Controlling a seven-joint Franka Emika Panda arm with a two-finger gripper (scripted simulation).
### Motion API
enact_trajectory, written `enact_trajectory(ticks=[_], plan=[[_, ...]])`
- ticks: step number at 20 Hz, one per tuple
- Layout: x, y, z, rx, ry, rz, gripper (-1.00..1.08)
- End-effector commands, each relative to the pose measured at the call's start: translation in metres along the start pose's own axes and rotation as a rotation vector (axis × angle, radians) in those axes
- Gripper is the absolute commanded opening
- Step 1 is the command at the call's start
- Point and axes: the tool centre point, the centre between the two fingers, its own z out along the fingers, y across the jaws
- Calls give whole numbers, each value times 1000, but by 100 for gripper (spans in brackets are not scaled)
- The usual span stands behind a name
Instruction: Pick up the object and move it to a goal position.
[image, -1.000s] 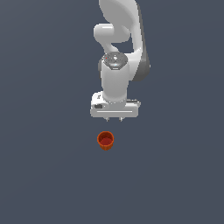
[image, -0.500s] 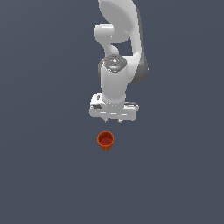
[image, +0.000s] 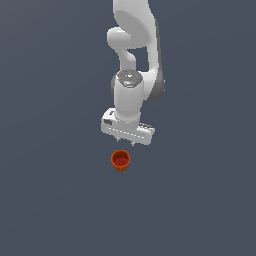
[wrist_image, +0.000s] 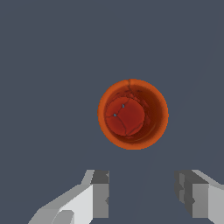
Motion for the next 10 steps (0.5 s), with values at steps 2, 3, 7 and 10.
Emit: enact_trajectory(ticks=[2,3,7,10], plan=[[3,5,8,-9,26,90,28],[3,7,10,-11,34,115,28],[6,13,19,-19,65,215,28],[8,17,25,-22,90,290,28]])
